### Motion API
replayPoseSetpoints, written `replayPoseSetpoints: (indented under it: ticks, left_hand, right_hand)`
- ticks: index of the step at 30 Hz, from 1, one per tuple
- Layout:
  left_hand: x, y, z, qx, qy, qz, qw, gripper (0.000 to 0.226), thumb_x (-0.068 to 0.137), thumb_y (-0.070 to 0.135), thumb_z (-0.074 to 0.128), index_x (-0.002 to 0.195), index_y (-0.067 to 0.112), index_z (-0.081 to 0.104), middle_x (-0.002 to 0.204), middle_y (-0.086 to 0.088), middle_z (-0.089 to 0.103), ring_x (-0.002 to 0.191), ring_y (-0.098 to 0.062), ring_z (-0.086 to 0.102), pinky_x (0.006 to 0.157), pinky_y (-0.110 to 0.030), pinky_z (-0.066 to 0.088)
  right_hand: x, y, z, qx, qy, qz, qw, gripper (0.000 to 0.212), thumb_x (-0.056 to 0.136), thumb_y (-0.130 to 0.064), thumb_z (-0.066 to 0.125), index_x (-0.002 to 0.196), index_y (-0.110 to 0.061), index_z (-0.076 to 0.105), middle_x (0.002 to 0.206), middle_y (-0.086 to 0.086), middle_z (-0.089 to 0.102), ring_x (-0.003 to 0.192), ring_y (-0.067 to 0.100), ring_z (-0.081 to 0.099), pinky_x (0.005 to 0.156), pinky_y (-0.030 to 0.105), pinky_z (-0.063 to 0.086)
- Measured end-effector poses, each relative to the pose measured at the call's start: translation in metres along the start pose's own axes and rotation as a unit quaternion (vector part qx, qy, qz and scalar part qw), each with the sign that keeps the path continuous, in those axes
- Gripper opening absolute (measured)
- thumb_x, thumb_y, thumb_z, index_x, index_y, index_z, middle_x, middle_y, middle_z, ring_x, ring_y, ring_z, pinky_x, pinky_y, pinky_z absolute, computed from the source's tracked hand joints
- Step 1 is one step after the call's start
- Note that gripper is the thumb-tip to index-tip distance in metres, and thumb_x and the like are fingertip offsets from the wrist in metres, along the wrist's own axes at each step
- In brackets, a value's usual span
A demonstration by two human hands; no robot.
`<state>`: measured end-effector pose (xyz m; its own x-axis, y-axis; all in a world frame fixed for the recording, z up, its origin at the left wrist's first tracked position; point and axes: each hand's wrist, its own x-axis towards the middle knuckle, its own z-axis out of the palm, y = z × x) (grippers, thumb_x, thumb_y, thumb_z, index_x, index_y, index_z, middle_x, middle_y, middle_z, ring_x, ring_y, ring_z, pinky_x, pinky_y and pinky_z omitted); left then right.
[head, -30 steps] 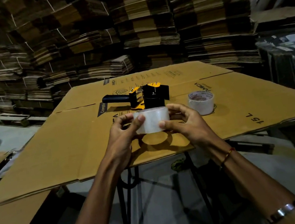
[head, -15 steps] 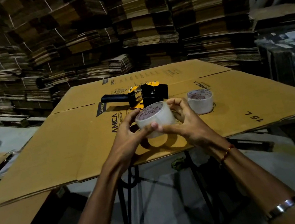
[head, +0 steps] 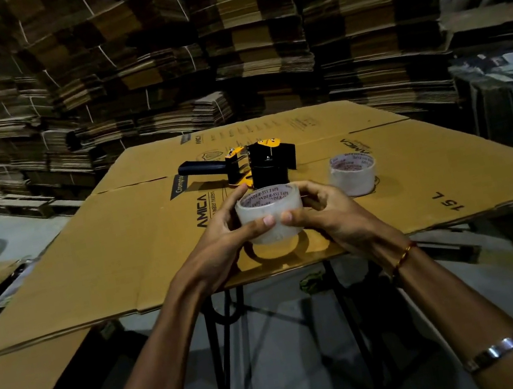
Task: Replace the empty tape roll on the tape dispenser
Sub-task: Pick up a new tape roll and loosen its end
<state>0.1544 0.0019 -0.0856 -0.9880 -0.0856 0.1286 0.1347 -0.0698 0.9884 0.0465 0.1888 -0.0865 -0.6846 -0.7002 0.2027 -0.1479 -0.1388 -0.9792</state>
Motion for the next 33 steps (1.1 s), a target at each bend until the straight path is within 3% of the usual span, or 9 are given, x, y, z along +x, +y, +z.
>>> replayPoseSetpoints:
  ticks: [6,11,14,18,21,24,28,30,33]
  left_hand:
    - [-0.002,-0.001,0.002,0.009,0.025,0.024,0.999,0.1,0.063,0.026,0.084,0.151,0.026,0.035,0.139,-0.003,0.054,0.114,-0.015,0.066,0.09,-0.029,0.056]
    - [-0.001,0.0,0.004,0.027,0.035,0.03,0.999,0.106,0.062,0.03,0.087,0.152,0.024,0.032,0.134,0.001,0.057,0.111,-0.011,0.067,0.088,-0.028,0.056]
    - [-0.001,0.001,0.003,0.03,0.028,0.022,0.999,0.119,0.053,0.04,0.094,0.153,0.024,0.032,0.135,0.0,0.056,0.113,-0.014,0.067,0.089,-0.03,0.057]
    - [-0.001,0.0,0.004,0.037,0.037,0.026,0.998,0.112,0.055,0.035,0.09,0.152,0.024,0.034,0.133,0.003,0.057,0.111,-0.012,0.067,0.091,-0.031,0.057]
    - [0.001,0.0,0.005,0.056,0.051,0.024,0.997,0.11,0.058,0.037,0.087,0.152,0.025,0.032,0.136,0.004,0.054,0.117,-0.016,0.063,0.098,-0.032,0.054]
    - [0.001,0.0,0.009,0.089,0.077,0.028,0.993,0.109,0.06,0.041,0.088,0.152,0.026,0.032,0.139,0.004,0.052,0.12,-0.013,0.059,0.096,-0.027,0.054]
    - [0.002,-0.002,0.017,0.133,0.133,0.057,0.981,0.09,0.071,0.03,0.084,0.148,0.024,0.036,0.131,0.006,0.053,0.109,-0.001,0.057,0.075,-0.011,0.053]
    - [0.002,-0.002,0.016,0.125,0.131,0.055,0.982,0.093,0.07,0.031,0.083,0.149,0.024,0.035,0.134,0.005,0.052,0.11,-0.001,0.057,0.074,-0.011,0.053]
    - [0.001,-0.002,0.015,0.118,0.127,0.046,0.984,0.101,0.065,0.033,0.085,0.151,0.025,0.033,0.14,0.002,0.05,0.115,-0.005,0.056,0.078,-0.013,0.054]
  right_hand:
    - [-0.003,0.001,0.004,-0.082,0.042,-0.053,0.994,0.067,0.065,-0.047,0.085,0.125,-0.024,0.067,0.134,0.01,0.058,0.121,0.016,0.061,0.086,0.028,0.058]
    - [-0.008,0.0,0.006,-0.079,0.073,-0.064,0.992,0.067,0.067,-0.038,0.086,0.126,-0.014,0.065,0.125,0.008,0.067,0.115,0.019,0.066,0.089,0.035,0.059]
    - [-0.009,-0.002,0.008,-0.053,0.093,-0.048,0.993,0.072,0.06,-0.034,0.085,0.122,-0.008,0.062,0.115,0.009,0.069,0.102,0.018,0.069,0.077,0.03,0.06]
    - [-0.01,-0.002,0.011,-0.045,0.122,-0.058,0.99,0.057,0.058,-0.031,0.087,0.105,-0.013,0.061,0.096,0.008,0.061,0.085,0.018,0.059,0.061,0.02,0.054]
    - [-0.013,0.003,0.012,-0.041,0.121,-0.084,0.988,0.033,0.07,-0.018,0.087,0.089,-0.016,0.059,0.083,0.006,0.059,0.072,0.012,0.057,0.054,0.02,0.049]
    - [-0.012,0.006,0.012,-0.056,0.125,-0.1,0.985,0.024,0.079,-0.009,0.082,0.087,-0.015,0.06,0.08,0.001,0.061,0.07,0.007,0.058,0.056,0.018,0.05]
    - [-0.007,0.003,0.009,-0.09,0.119,-0.078,0.986,0.042,0.079,-0.015,0.083,0.114,-0.009,0.061,0.109,0.004,0.067,0.101,0.012,0.064,0.077,0.021,0.057]
    - [-0.005,0.002,0.008,-0.09,0.109,-0.066,0.988,0.05,0.078,-0.018,0.083,0.12,-0.009,0.059,0.116,0.005,0.067,0.109,0.013,0.064,0.081,0.02,0.056]
    - [-0.005,0.004,0.006,-0.086,0.113,-0.055,0.988,0.05,0.076,-0.02,0.085,0.117,-0.008,0.06,0.114,0.012,0.068,0.105,0.019,0.065,0.084,0.029,0.058]
